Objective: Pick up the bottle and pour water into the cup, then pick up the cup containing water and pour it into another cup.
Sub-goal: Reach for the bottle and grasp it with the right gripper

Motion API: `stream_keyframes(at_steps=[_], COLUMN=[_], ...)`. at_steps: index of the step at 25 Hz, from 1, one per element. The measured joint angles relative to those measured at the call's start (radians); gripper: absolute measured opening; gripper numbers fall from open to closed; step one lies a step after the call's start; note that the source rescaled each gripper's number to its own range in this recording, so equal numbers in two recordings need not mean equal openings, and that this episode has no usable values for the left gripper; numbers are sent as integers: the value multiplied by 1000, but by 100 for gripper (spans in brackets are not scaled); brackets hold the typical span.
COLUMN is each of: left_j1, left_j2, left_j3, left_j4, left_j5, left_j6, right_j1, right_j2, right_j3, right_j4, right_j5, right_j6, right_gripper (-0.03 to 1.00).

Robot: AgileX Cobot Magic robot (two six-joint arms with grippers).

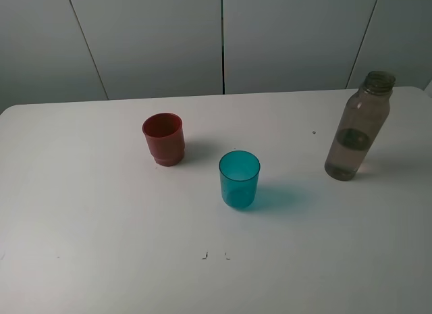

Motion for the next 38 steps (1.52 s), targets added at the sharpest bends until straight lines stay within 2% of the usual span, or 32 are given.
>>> stream_keyframes(at_steps=[38], left_j1=[0], left_j2=[0], left_j3=[0], left_j4=[0], left_j5=[0], left_j6=[-2], right_j1=[0], right_j2=[0], right_j3=[0], right_j4=[0], right_j5=[0], right_j6=[0], right_gripper=[100])
